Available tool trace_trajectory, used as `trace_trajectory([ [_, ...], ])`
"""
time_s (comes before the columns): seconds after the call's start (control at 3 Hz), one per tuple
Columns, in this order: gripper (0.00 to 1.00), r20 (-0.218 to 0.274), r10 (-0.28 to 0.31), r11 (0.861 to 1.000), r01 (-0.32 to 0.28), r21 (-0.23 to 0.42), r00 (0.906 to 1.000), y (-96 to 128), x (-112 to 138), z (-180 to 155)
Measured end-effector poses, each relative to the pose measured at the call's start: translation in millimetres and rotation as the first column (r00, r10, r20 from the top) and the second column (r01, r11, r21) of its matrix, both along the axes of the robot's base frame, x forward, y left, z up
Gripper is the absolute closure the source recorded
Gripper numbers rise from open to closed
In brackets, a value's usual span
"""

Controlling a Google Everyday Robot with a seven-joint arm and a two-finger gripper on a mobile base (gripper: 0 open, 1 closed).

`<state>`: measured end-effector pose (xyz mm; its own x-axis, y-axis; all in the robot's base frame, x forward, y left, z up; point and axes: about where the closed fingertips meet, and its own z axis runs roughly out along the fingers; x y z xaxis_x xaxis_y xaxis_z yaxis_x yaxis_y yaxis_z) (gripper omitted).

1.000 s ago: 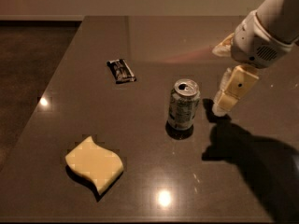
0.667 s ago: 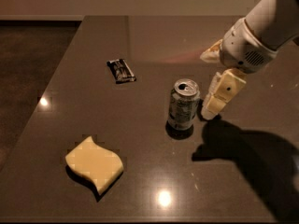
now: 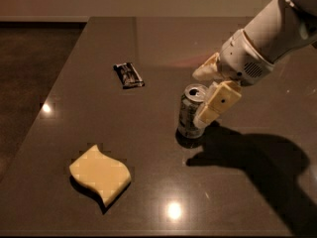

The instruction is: Move 7up can near rxbar chocolate

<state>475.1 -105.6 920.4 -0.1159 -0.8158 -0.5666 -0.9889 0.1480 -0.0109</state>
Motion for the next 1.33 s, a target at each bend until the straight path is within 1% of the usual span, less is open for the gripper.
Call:
trace_trajectory([
  [0.33,0.42,-0.009,0.014,0.999,-0.014,0.03,0.9999,10,-1,-2],
  [0.67,0.65,-0.005,0.029,0.998,-0.029,0.051,0.9996,18,1,2],
  [1.0,0.88,0.004,0.017,0.999,-0.018,0.051,0.9998,24,26,7],
  [1.33,1.0,0.013,-0.011,0.997,0.01,0.076,0.9999,34,69,9],
])
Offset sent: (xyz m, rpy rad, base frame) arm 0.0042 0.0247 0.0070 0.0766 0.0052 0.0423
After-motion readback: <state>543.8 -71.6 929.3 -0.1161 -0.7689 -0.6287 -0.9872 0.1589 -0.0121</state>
